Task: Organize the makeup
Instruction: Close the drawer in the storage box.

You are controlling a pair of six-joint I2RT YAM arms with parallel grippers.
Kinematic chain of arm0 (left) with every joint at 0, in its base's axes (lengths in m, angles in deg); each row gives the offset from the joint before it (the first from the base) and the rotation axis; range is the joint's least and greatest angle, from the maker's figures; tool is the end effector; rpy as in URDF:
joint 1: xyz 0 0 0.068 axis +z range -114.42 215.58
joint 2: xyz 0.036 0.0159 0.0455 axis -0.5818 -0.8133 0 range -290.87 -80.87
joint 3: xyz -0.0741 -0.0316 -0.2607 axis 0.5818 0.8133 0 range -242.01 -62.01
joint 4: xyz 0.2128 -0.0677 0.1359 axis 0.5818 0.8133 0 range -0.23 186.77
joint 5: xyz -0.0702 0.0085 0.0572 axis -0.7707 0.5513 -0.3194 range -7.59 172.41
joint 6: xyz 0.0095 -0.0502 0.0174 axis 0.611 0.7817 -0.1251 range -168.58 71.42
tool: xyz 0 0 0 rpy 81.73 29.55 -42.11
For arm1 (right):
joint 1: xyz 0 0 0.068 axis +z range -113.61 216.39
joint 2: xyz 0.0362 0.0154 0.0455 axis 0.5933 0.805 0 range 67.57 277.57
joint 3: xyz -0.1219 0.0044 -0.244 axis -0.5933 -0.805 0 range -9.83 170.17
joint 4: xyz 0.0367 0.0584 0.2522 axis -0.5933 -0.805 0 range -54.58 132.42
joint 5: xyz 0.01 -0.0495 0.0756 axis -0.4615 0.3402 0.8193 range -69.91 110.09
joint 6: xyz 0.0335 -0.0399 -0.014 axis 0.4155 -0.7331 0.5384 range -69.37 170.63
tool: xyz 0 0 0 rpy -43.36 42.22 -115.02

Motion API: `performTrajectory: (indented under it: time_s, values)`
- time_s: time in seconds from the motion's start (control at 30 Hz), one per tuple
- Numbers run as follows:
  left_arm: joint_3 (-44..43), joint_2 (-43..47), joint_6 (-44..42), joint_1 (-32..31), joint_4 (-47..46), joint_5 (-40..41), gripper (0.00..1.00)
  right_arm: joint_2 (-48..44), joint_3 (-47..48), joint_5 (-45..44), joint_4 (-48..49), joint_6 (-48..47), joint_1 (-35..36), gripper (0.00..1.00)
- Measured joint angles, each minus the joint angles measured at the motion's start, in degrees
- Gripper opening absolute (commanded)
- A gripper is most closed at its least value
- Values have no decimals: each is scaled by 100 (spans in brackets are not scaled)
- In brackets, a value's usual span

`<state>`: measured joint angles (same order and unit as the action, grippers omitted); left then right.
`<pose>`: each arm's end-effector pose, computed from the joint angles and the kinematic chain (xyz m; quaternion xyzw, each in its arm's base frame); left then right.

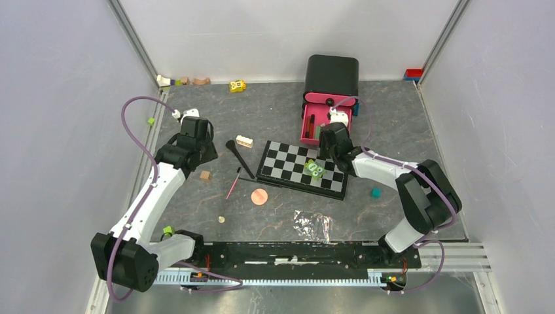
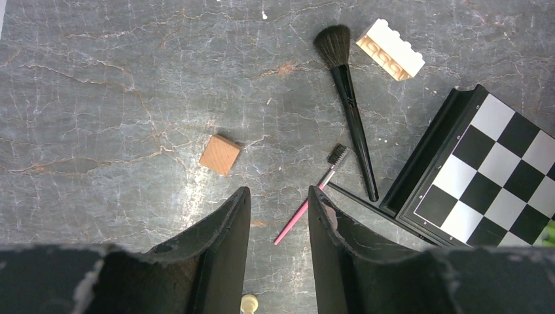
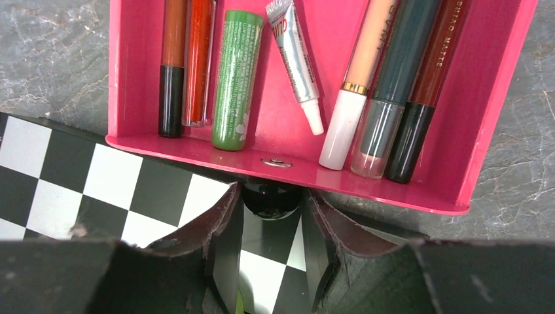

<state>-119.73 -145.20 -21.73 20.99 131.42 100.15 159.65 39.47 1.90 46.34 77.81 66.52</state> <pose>0.2231 -0.0470 0.3022 -0.1533 0.9121 0.0102 0.3802 0.2946 0.1581 0.1873 0.0453 0.8922 0.0792 0.4424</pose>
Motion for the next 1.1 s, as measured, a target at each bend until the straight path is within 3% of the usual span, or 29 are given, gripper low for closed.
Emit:
performTrajectory:
  time_s: [0.5, 1.1]
  values:
    - [2, 0, 0, 46, -7, -26, 45, -7, 426, -350, 42, -11, -2, 36]
    - [2, 0, 0, 186, -24, -155, 45, 1047, 1373, -804, 651, -710, -280, 48]
